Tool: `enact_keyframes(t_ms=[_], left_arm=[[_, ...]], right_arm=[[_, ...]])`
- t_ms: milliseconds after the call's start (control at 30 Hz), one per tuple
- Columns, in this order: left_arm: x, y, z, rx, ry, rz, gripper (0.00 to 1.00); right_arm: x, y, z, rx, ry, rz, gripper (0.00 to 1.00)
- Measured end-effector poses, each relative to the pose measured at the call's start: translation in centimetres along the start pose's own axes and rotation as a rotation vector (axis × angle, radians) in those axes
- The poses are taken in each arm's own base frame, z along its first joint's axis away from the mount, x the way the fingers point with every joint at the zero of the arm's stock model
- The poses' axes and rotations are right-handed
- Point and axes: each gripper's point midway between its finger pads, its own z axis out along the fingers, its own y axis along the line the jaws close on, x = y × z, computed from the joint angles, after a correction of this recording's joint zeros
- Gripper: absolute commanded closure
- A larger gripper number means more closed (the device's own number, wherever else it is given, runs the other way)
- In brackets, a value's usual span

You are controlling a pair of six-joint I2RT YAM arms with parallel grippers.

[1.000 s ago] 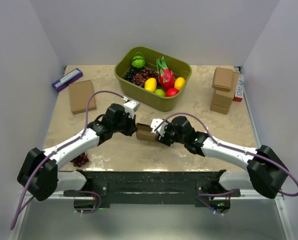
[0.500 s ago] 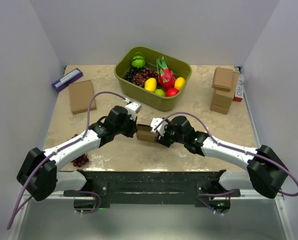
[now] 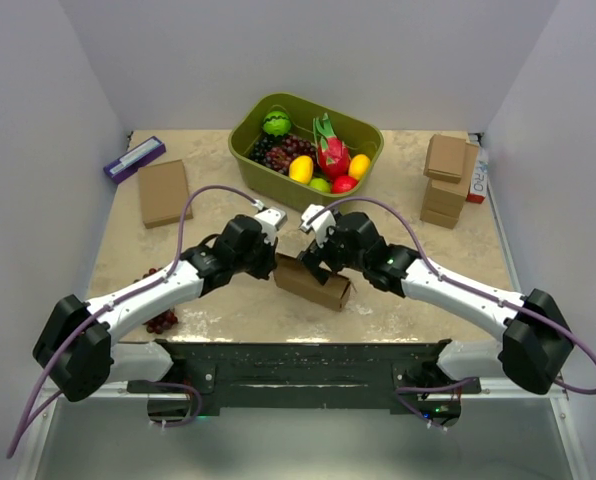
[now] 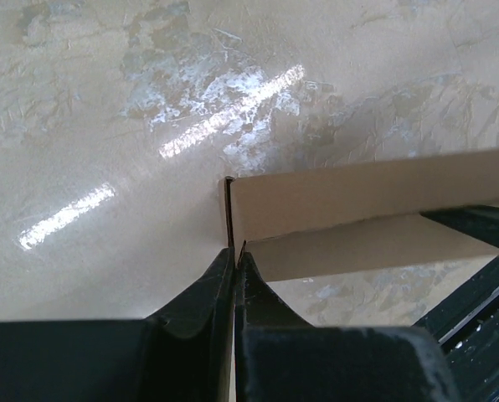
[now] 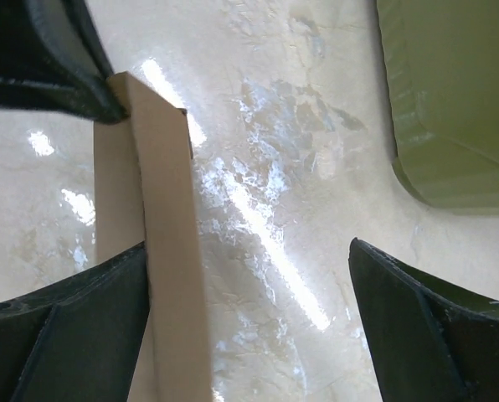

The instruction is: Fold the paper box

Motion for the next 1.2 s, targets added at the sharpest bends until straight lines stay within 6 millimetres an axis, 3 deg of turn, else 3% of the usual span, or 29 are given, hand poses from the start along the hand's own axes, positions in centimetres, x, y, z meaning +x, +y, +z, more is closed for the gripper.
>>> enact_keyframes(t_ms=[267, 533, 633, 933, 1200], left_arm=[[-0.1, 0.4, -0.2, -0.042, -0.001, -0.022, 1.0], [-0.2, 1.8, -0.6, -0.137, 0.003, -0.042, 1.0], [-0.3, 2.4, -0.9, -0.175, 0.01, -0.043, 1.0], [-0.3, 3.4, -1.1, -0.243, 0.035, -0.042, 1.0], [-0.3, 3.4, -1.1, -0.247, 0.034, -0.047, 1.0]], right_arm=[[1.7, -0.8, -1.4, 0.101, 0.103, 0.196, 0.11], [-2.1, -1.9, -7.7, 0.186, 0.002, 0.411, 0.16], [-2.2, -1.5, -9.2, 0.178, 0.002, 0.471, 0.23], [3.1, 1.9, -8.0, 0.1, 0.184, 0.576, 0.31], [5.7, 2.6, -6.5, 0.115, 0.25, 0.625, 0.44]])
